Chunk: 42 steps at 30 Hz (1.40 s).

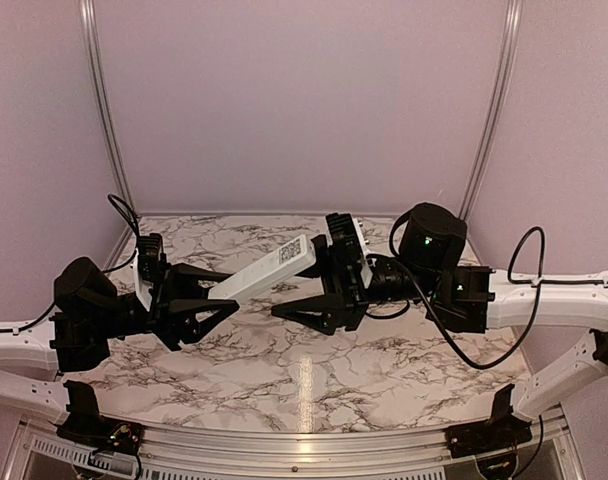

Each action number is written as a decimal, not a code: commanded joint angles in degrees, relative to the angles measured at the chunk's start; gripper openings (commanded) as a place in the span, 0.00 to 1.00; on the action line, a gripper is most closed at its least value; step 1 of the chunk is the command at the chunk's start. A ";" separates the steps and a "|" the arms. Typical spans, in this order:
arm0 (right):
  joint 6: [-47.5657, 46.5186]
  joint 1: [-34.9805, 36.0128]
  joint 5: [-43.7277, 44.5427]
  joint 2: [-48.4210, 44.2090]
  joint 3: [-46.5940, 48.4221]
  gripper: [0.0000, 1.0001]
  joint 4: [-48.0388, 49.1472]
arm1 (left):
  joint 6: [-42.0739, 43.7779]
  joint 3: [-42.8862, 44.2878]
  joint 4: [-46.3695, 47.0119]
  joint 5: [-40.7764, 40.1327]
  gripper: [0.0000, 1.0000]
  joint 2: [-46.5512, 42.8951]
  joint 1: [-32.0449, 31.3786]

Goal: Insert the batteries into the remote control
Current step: Pass from the left arm to the right, then place the remote control at the center of the board.

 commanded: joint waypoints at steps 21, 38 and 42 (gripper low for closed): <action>3.41 0.81 0.92 1.38 2.34 0.17 6.31 | 0.95 -0.45 1.48 -2.06 0.28 1.84 -0.68; -2.61 -5.14 17.40 5.71 13.65 0.04 -31.28 | -10.92 -1.39 -17.40 -33.37 0.99 -10.27 1.05; -3.06 -6.25 22.62 11.74 18.16 0.04 -42.49 | -15.39 0.87 -25.48 -41.11 0.99 -10.85 4.02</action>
